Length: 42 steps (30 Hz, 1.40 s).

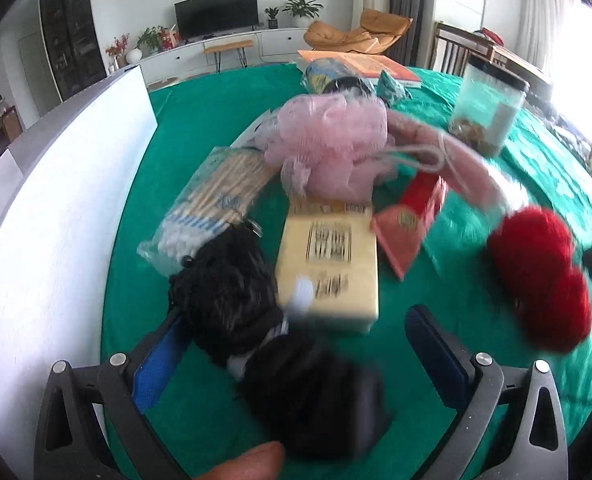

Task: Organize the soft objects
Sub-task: 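Grasp the red yarn ball with the right gripper while the left grasps the black fuzzy bundle, then carry the yarn ball and black bundle into the white box and open both grippers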

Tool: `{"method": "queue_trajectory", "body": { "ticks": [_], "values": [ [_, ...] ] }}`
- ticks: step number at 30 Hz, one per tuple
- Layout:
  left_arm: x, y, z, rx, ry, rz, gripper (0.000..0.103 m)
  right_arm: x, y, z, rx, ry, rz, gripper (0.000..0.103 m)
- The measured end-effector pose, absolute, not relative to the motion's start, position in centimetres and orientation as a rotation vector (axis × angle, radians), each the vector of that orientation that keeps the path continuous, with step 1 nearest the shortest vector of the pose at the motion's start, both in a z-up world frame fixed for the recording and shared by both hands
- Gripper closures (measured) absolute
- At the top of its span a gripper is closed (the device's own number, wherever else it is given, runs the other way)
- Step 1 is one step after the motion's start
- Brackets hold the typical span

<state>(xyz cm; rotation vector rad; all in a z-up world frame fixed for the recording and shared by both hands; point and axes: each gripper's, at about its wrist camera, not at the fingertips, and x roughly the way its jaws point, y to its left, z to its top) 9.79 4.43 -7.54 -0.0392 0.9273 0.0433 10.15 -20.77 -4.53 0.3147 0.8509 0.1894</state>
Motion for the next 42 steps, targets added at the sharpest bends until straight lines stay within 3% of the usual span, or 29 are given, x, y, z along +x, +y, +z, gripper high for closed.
{"method": "queue_trajectory", "body": {
  "ticks": [10,20,25,27,28,29,38,39,40,42],
  "values": [
    [7.4,9.8,-2.7,-0.279,0.884,-0.014,0.001,9.7,-20.4,-4.2,0.326,0.821,0.267,0.013],
    [7.1,5.7,-7.2,-0.038,1.025,0.033,0.001,8.8,-16.2,-3.4,0.123,0.796,0.351,0.013],
    [7.3,5.6,-8.9,0.046,1.069,0.092,0.0,10.3,-13.4,-5.2,0.01,0.895,0.411,0.014],
    [7.4,6.3,-9.1,0.008,1.088,0.095,0.0,10.6,-12.5,-6.1,-0.039,0.934,0.392,0.017],
    [7.4,6.9,-9.3,-0.028,1.104,0.09,0.0,10.6,-12.6,-6.0,-0.042,0.929,0.382,0.025],
    [7.3,7.4,-9.4,-0.063,1.113,0.085,0.0,10.4,-13.0,-5.8,-0.028,0.913,0.373,0.055],
    [7.5,7.8,-9.0,-0.054,1.159,0.073,0.0,10.5,-20.0,-5.8,0.281,0.871,0.164,0.054],
    [7.5,8.0,-8.6,-0.073,1.14,0.071,0.006,10.6,-20.7,-5.8,0.314,0.868,0.152,0.054],
    [7.4,8.3,-8.0,-0.103,1.105,0.053,0.022,10.6,-21.3,-5.8,0.341,0.867,0.147,0.054],
    [7.2,8.6,-7.4,-0.152,1.079,-0.013,0.04,10.6,-21.9,-5.9,0.368,0.866,0.135,0.05]
  ]
}}
